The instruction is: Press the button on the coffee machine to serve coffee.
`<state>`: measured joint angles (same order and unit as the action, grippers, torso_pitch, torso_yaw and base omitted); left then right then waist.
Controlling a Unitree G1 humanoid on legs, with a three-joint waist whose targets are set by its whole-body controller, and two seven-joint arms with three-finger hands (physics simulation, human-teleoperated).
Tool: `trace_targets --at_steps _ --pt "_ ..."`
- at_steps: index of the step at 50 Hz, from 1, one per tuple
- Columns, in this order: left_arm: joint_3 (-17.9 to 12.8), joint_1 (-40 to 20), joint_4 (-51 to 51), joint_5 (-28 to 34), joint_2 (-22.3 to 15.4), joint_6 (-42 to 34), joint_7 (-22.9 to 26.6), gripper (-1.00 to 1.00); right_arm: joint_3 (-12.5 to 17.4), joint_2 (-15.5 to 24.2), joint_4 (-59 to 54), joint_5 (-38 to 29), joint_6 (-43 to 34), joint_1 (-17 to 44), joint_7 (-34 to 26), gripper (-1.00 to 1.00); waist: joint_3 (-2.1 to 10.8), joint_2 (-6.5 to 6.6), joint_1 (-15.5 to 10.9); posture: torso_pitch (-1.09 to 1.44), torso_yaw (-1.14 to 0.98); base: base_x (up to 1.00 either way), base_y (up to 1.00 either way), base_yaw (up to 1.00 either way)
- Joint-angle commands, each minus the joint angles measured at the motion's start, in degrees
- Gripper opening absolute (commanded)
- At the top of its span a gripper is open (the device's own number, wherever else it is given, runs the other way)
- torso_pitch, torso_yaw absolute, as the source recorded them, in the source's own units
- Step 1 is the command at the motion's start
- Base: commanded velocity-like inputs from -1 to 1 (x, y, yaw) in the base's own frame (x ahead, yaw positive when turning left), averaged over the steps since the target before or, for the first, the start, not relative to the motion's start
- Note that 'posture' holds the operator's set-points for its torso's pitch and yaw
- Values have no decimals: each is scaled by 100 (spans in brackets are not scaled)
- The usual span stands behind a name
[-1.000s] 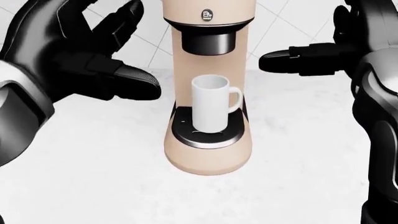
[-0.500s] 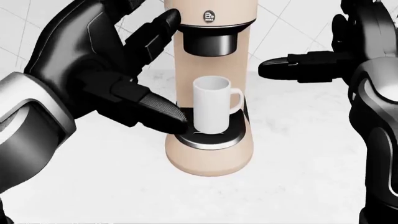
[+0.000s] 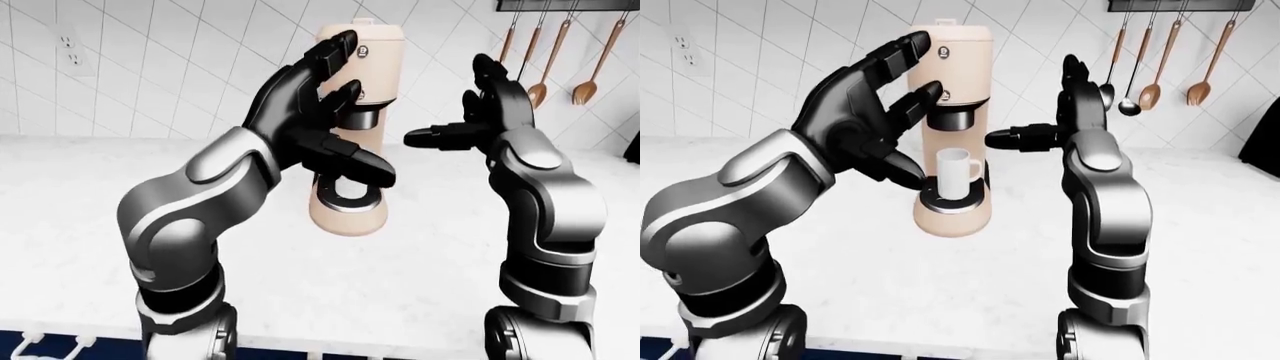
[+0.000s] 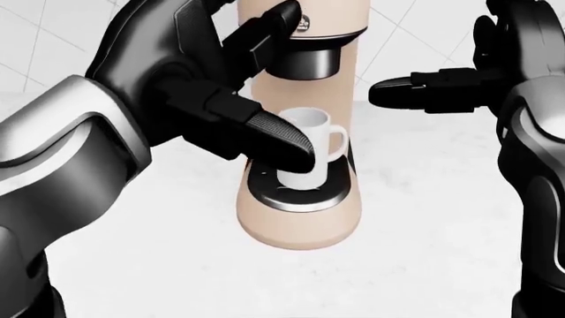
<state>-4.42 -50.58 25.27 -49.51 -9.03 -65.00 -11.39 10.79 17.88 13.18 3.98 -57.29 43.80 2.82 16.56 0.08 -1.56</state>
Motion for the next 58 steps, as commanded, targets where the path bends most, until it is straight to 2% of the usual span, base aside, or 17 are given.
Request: trace_targets --at_steps 1,12,30,31,40,58 --pt "-86 -238 15 24 6 177 -19 100 28 44 148 -11 171 163 18 100 52 -19 2 -43 0 0 0 0" --pt "75 -171 76 162 202 150 50 100 45 16 159 14 269 32 42 100 60 -31 8 -43 0 0 0 0" --pt "197 4 -196 909 336 383 593 100 34 -23 206 28 281 -36 73 100 75 -49 23 -43 0 0 0 0" --pt "274 34 -259 1068 301 489 700 100 32 -27 217 29 268 -33 79 100 75 -50 22 -43 0 0 0 0" --pt "218 -39 -482 1386 413 549 960 100 -3 -62 167 36 265 32 108 100 78 -61 19 -43 0 0 0 0" --pt "111 -231 -657 1407 409 564 986 100 -11 -68 116 37 306 46 113 100 60 -64 20 -43 0 0 0 0"
